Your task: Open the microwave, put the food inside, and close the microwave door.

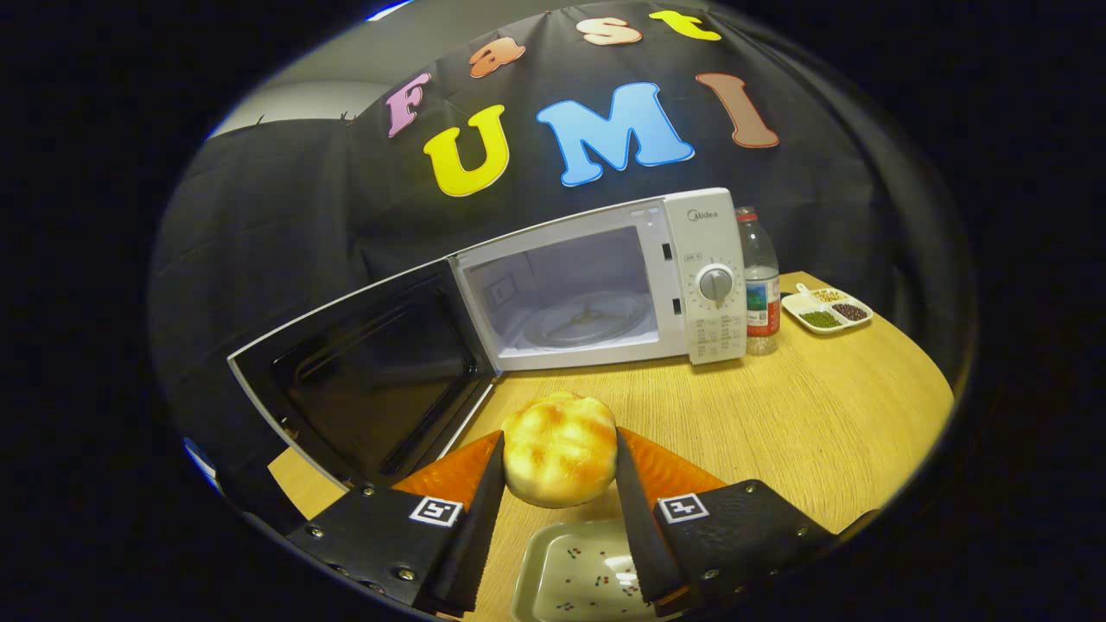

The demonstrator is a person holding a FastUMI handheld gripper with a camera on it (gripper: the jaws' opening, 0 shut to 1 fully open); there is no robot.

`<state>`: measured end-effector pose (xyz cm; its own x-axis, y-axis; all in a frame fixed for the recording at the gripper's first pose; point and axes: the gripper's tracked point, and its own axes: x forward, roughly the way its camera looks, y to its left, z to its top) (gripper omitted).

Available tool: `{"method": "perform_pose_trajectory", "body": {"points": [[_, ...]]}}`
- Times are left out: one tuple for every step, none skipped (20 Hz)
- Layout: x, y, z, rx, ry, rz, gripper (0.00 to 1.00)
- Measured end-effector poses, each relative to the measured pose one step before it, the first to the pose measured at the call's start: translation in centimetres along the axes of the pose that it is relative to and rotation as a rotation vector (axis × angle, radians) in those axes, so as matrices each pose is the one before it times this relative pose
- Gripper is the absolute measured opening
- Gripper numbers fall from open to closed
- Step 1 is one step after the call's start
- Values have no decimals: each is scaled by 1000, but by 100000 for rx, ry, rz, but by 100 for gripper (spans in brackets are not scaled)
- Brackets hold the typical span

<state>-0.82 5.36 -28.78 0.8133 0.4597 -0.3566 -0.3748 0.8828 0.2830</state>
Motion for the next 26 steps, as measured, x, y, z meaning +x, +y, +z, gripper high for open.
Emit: {"method": "perform_pose_trajectory", "body": {"points": [[1056,309,650,358,-407,-299,68],[1033,399,462,876,-88,-347,67],[1116,103,366,283,582,-1107,68],[945,83,437,-48,318,-1406,68],[1019,116,564,-362,-280,-1204,68],[992,228,709,-33,-764,-1548,68],[1035,97,754,441,-1050,-1724,68],[1056,18,458,1417,-951,-1216,67],[1293,163,583,2353,-1053,-1231,68],[1338,100,297,2653,-139,-1845,67],[1234,60,226,2758,62,-1611,67],[1344,367,361,3775,-996,-178,67],[1468,175,538,3083,-1756,-872,68],[1348,-295,4,1242,-813,-2940,67],[1250,-329,152,651,-1153,-2851,67],[1107,81,139,99,-846,-1935,68],[1330,-50,84,27,-784,-2191,67],[1212,93,-12,1031,-126,-1035,67],[1069,28,-19,1404,339,-1363,68],[983,24,-84,2531,123,-892,67],[676,121,-5,3063,-79,-327,67],[794,173,-418,3672,1055,-1167,67],[559,-98,-353,2944,874,-1539,68],[456,-200,-84,2021,-460,-1742,68],[388,-154,328,1564,-1918,-2215,67],[421,14,264,581,-1884,-1388,68]]}}
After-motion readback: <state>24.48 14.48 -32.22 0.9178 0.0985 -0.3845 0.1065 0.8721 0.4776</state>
